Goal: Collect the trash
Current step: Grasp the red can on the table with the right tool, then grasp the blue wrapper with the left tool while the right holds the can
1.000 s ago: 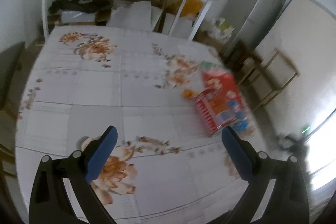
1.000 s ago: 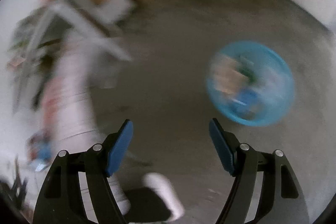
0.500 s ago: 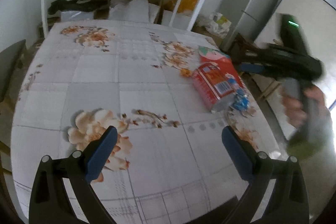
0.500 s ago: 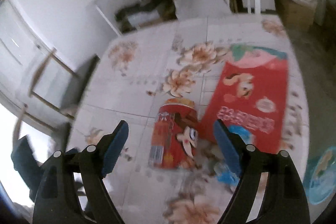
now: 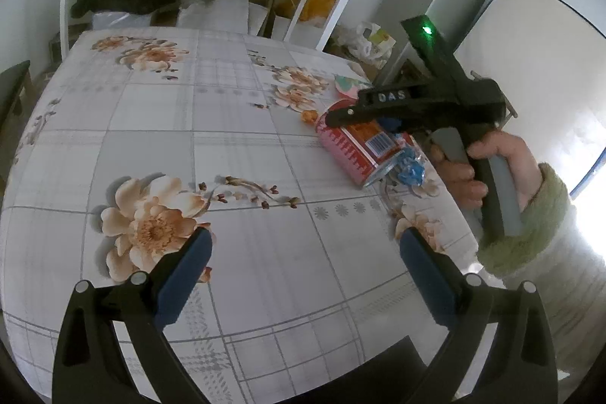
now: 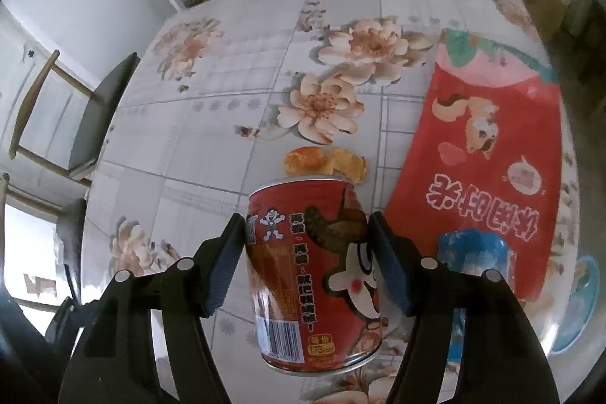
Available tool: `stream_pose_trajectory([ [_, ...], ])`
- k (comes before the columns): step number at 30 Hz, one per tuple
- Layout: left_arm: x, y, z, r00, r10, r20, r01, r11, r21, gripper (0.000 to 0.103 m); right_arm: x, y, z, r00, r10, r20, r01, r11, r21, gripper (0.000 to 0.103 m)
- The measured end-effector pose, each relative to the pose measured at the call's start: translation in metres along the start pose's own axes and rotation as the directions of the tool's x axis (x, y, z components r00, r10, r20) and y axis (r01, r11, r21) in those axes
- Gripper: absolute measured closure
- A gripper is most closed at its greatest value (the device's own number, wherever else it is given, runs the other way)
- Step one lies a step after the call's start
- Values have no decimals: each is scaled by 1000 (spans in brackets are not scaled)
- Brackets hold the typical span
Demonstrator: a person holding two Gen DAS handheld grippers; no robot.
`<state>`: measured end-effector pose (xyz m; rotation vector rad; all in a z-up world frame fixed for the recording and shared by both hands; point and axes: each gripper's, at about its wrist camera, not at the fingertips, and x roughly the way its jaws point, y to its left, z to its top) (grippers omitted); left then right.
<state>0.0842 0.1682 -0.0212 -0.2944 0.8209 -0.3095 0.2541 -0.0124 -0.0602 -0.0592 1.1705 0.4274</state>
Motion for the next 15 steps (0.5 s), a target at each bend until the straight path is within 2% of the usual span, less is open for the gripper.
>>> stream_pose_trajectory([
  [4,-3,7,0,1000,9,10,-9,1000,-17,6,-19,8,-18,994,14,108,-10,1000,-30,41],
  [7,-4,12,0,1000,16,12,-16,999,-34,6,-38,17,-42,976,-7,216,25,996,-81,41],
  [10,-3,14,0,1000,15,8,-15,999,-45,6,-48,26,-67,949,-44,311,88,988,-127,41],
  [15,1,12,1,1000,0,-2,0,999,-53,6,-60,21,-89,922,-78,379,132,984,-118,41],
])
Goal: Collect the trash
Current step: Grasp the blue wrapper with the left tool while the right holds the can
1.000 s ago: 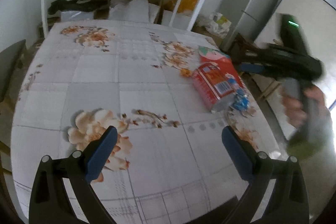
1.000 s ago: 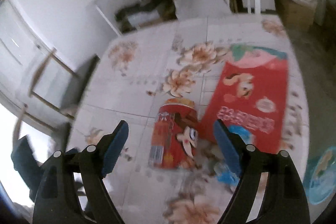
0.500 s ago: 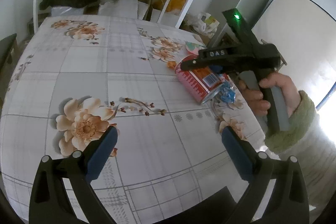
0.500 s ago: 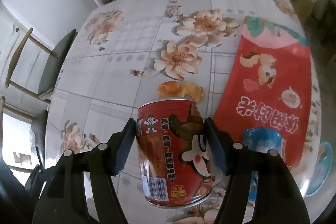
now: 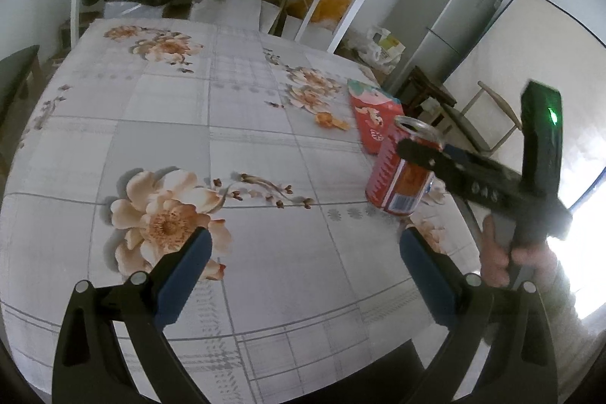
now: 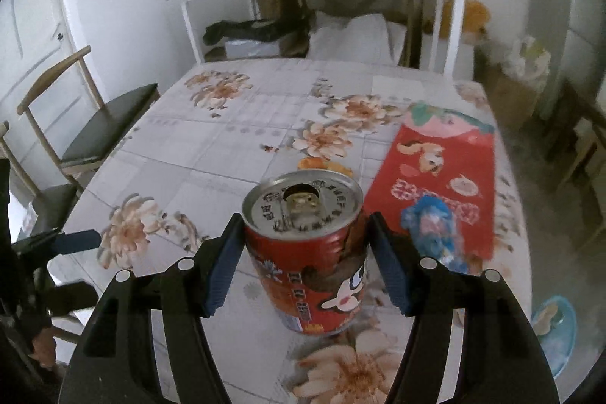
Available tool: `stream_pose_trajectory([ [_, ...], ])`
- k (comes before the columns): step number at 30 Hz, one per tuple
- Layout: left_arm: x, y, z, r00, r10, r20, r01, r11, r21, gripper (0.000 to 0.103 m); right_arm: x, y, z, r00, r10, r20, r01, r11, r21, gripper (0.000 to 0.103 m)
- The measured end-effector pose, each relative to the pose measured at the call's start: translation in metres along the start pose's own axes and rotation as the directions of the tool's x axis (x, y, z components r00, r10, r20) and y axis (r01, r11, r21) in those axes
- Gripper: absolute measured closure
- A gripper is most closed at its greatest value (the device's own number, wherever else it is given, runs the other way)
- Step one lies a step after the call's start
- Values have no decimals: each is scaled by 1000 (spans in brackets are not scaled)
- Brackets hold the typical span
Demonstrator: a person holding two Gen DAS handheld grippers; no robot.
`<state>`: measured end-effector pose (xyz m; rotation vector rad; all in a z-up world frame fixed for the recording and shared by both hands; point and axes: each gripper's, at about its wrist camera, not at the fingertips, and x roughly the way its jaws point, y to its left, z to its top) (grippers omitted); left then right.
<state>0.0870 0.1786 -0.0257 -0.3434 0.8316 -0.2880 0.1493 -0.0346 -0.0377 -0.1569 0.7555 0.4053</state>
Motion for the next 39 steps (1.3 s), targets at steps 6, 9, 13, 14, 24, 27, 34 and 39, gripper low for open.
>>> stream_pose_trajectory([
  [6,11,-10,6,1000,-20,-7,20,1000,8,6,-23,-17,-26,999,-39,37,37,998,50,41],
  [9,22,-20,15,999,-51,-14,51,999,17,6,-36,-28,-40,997,-61,51,57,995,79,41],
  [13,44,-43,33,994,-102,-28,104,994,42,6,-57,-48,-58,991,-114,71,104,985,138,41],
  [14,49,-50,37,993,-112,-29,114,992,54,6,-62,-54,-62,988,-131,76,119,981,153,41],
  [24,149,-147,74,967,-194,-163,219,964,150,22,-83,-96,-82,978,-173,117,136,953,272,41],
  [27,181,-161,73,967,-130,-218,170,969,178,34,-84,-99,-85,976,-176,127,135,950,283,41],
  [34,205,-167,62,966,-33,-256,92,972,218,74,-86,-104,-87,976,-167,142,118,946,302,41],
  [39,195,-153,59,968,-39,-246,90,976,199,79,-86,-103,-87,975,-172,140,125,946,298,41],
])
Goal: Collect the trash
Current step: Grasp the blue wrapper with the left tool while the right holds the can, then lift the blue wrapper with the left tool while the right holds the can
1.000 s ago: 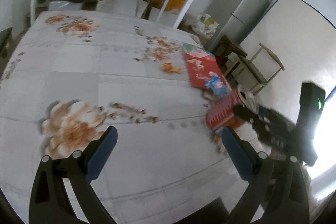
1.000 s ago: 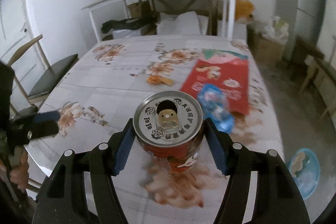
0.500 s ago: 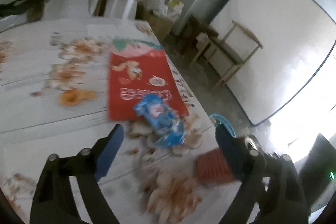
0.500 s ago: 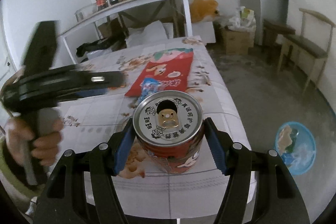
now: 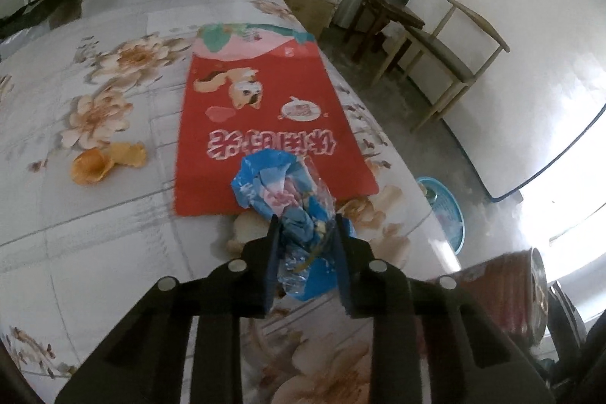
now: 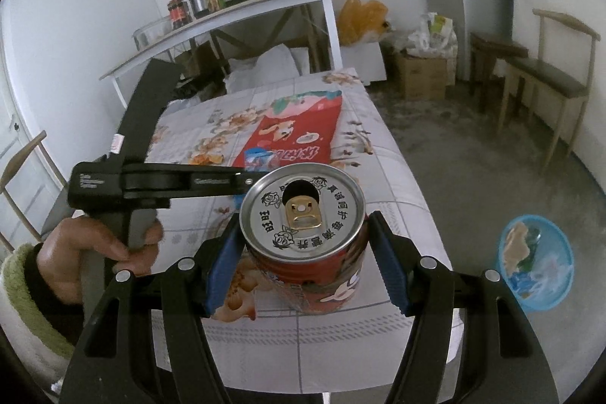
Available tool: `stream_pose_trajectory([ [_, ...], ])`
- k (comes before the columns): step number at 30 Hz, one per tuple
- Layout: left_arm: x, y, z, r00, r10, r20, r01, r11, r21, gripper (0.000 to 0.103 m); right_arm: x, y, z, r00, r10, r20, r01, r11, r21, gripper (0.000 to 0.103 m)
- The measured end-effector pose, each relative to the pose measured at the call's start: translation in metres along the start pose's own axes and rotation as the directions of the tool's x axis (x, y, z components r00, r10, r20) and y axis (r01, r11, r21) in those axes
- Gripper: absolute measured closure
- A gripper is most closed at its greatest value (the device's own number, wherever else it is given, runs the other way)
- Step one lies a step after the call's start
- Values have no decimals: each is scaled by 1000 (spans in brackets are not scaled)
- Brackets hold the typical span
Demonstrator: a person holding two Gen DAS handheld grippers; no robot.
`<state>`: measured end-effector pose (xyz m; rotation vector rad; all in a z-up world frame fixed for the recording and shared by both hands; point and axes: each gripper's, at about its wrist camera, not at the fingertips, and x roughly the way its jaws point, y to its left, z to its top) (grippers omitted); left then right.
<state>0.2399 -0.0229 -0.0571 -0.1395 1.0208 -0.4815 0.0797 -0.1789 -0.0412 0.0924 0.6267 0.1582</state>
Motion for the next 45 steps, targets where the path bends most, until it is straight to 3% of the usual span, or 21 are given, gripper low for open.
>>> stream_pose_trajectory([
  [5,-25,23,-22,1000,-7,-3,7,1000,-22,80,-1,5,-1,1000,-4,-9,4,1000,-9,41],
  [16,-102,77,-107,1000,-16,-17,14,994,-109,77,3,52,-10,998,66,-21,-67,994,-89,41],
  [18,-108,78,-113,1000,-1,1,1,993,-118,71,5,61,-11,998,61,-24,-64,992,-107,41],
  [22,-114,78,-116,1000,10,27,-7,992,-125,49,10,66,-11,996,59,-66,-66,992,-107,38],
  [25,-110,75,-113,999,38,25,-35,993,-109,45,12,62,-11,992,80,-94,-87,994,-73,37],
  [35,-97,61,-111,991,133,33,-132,991,-35,47,17,59,-13,987,104,-120,-106,994,-13,35],
  [45,-93,53,-111,989,143,36,-142,990,-19,72,20,60,-12,987,106,-124,-108,994,-9,34],
])
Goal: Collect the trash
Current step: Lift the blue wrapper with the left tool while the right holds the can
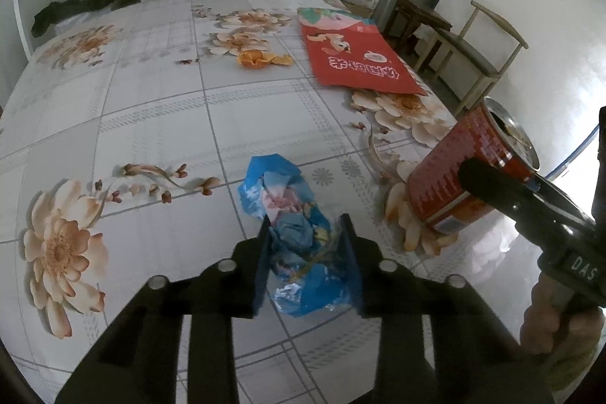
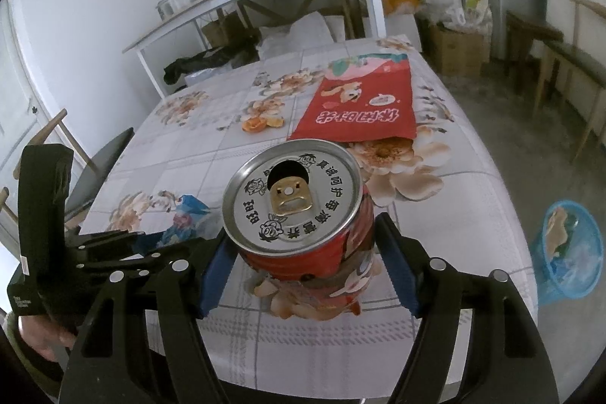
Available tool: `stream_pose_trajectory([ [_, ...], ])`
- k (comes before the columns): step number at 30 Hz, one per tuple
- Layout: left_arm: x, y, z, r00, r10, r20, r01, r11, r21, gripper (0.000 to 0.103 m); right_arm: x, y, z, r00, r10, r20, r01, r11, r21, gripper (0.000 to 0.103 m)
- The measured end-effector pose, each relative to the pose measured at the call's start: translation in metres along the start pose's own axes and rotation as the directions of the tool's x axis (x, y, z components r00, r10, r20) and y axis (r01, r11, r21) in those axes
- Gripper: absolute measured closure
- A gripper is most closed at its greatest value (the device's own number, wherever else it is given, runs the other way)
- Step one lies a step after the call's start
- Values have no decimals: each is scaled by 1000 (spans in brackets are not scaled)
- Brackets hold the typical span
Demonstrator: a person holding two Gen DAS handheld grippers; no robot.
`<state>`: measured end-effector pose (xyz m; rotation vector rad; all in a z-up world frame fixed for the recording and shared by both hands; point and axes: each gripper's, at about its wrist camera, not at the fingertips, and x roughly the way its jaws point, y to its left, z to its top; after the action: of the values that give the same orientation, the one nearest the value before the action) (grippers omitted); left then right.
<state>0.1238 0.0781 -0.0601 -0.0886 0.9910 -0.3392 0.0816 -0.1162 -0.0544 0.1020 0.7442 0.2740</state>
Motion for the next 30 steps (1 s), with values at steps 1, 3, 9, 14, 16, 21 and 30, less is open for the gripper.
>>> stream_pose_trajectory([
  [1,0,0,0,1000,0,1,0,1000,-1,73,0,0,0,1000,-1,2,1,1000,2,35],
  [3,0,0,1,1000,1,2,-1,1000,0,74,1,0,1,1000,-5,6,5,1000,7,36],
  [9,-1,-2,0,1000,18,15,-19,1000,10,76,0,-1,0,1000,-2,16,1,1000,14,37],
  [14,-1,-2,1,999,28,26,-29,999,14,76,-1,-1,-1,1000,-6,23,6,1000,13,37],
  [16,-2,-3,1,999,32,30,-33,999,15,77,-1,-1,-1,1000,-9,24,9,1000,9,37],
  [21,-6,-3,1,998,43,42,-44,999,18,77,-3,1,-1,1000,-12,29,12,1000,4,37],
  [30,-8,-6,1,998,45,51,-47,999,22,77,-5,3,-1,999,-18,35,19,1000,-5,37],
])
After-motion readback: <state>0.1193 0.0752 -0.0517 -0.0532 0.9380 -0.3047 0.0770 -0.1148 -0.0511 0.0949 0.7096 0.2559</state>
